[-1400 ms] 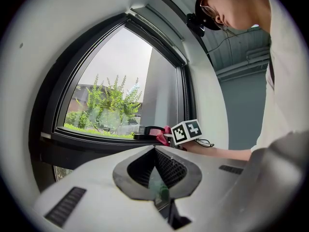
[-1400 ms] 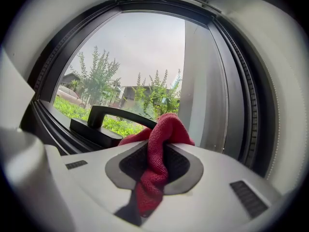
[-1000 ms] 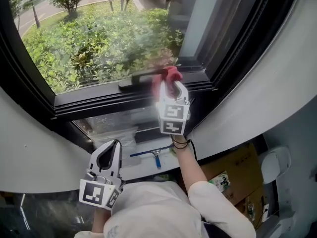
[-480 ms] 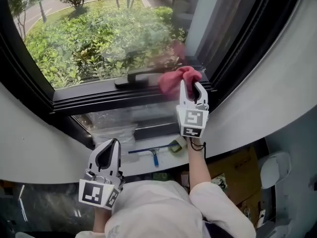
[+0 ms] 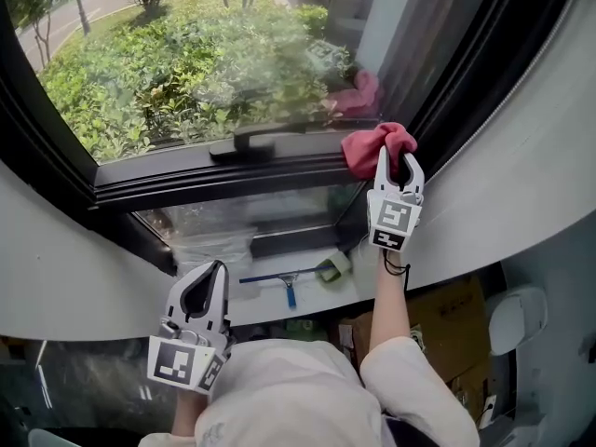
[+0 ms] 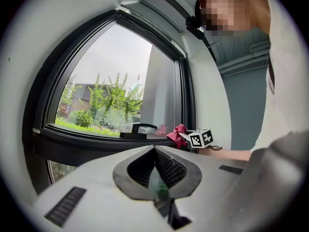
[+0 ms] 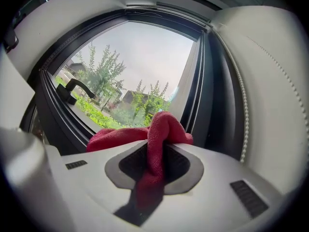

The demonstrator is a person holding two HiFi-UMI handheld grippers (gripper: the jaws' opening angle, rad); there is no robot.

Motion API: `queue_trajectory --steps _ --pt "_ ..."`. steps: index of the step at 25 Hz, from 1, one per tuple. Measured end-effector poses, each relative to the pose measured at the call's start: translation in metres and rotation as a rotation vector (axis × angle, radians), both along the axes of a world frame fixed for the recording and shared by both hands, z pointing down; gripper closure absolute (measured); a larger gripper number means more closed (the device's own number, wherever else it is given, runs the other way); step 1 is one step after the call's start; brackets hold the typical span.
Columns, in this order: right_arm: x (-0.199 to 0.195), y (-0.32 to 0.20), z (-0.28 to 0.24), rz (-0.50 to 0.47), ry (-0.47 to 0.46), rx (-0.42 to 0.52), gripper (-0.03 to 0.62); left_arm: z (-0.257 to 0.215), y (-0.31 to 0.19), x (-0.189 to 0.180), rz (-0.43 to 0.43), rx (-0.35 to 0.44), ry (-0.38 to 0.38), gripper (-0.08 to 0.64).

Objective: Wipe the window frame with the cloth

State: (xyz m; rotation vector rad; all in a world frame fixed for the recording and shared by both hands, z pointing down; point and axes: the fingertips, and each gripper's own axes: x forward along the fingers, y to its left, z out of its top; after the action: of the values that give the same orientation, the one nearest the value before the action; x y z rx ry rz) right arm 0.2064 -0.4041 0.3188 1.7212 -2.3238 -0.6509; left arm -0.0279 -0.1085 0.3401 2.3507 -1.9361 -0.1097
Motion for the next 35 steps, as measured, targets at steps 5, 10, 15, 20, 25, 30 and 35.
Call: queue_trajectory --steps 5,10,15,20,25,30,35 --pt "0.002 -0.005 0.008 -0.008 -0.078 0.061 0.505 0.005 -0.002 -0.004 -0.007 -0.018 -0.015 0.552" --pt "0.003 -0.006 0.011 -0.009 -0.119 0.040 0.506 0.005 -0.002 -0.009 -0.009 -0.014 -0.018 0.552" --pt "0.006 -0.006 0.013 -0.010 -0.188 0.018 0.506 0.008 0.002 -0.017 -0.021 -0.016 -0.019 0.552" --pt "0.007 -0.005 0.015 0.013 -0.233 0.014 0.506 0.012 0.005 -0.023 -0.031 -0.026 -0.019 0.552" --pt "0.002 -0.003 0.015 0.032 -0.236 0.010 0.508 0.011 0.005 -0.023 -0.018 -0.016 0.000 0.551" --pt "-0.008 0.003 0.016 0.027 -0.217 0.002 0.509 0.010 0.004 -0.022 -0.003 -0.014 -0.002 0.551" --pt "-0.013 0.006 0.016 0.027 -0.217 0.003 0.509 0.011 0.005 -0.023 0.006 -0.011 0.001 0.552"
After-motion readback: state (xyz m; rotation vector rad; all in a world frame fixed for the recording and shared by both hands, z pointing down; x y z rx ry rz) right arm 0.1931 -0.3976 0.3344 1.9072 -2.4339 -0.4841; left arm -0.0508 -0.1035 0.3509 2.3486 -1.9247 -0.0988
